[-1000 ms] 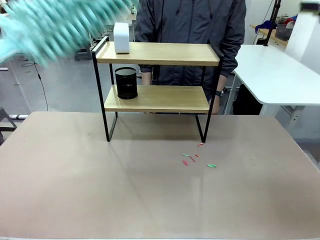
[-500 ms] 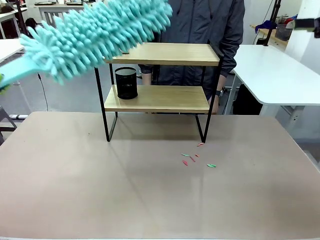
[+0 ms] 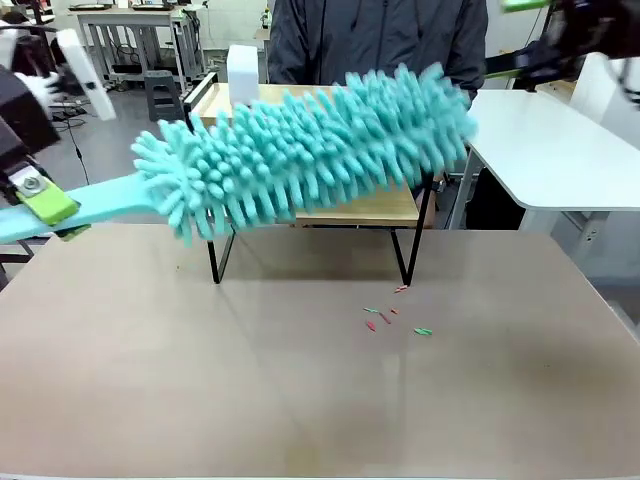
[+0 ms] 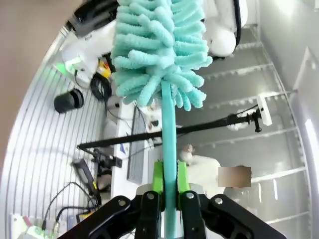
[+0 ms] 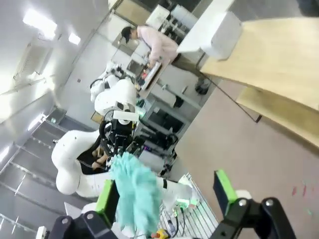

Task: Clean the shelf.
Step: Hand the Duster back to the human.

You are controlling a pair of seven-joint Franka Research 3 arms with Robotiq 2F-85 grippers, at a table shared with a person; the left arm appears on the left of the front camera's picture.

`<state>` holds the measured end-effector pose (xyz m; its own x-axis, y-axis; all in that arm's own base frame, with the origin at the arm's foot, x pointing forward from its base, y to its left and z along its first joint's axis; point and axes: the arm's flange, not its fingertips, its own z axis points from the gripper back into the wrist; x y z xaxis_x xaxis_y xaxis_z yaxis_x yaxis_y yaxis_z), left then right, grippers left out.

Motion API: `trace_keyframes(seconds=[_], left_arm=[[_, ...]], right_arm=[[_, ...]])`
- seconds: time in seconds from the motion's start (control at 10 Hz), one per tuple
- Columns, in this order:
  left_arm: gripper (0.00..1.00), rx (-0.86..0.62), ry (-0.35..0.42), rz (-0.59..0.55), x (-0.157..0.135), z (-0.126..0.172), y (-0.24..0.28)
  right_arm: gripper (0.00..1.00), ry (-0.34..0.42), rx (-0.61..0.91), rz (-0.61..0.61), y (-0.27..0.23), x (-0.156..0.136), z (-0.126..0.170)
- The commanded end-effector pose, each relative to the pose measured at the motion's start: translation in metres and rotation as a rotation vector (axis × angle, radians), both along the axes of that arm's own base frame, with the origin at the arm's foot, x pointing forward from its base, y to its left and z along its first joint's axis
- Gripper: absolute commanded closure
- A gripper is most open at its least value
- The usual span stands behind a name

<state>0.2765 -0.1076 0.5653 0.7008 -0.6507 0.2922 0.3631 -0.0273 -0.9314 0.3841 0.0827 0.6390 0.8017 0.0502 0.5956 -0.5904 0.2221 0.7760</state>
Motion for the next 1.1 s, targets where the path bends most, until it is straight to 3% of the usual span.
trace_keyframes(seconds=[0.0,0.2,0.5,0.8,1.0], left_arm=[[0.88,0.057,0.061,-0.076,0.022,-0.005,0.005],[0.88,0.073,0.117,-0.131,0.043,-0.016,-0.010],[0.88,0.027,0.122,-0.195,0.062,-0.014,-0.024],[0.88,0.028,0.128,-0.194,0.068,-0.020,-0.026],[0.88,0.028,0.111,-0.150,0.073,-0.024,-0.028]], right_arm=[[0.00,0.039,-0.043,0.111,0.036,0.036,-0.005],[0.00,0.130,-0.114,0.299,0.086,0.039,-0.020],[0.00,0.225,-0.222,0.474,0.130,0.029,-0.051],[0.00,0.306,-0.199,0.659,0.141,0.010,-0.065],[0.00,0.337,-0.226,0.692,0.136,0.004,-0.066]])
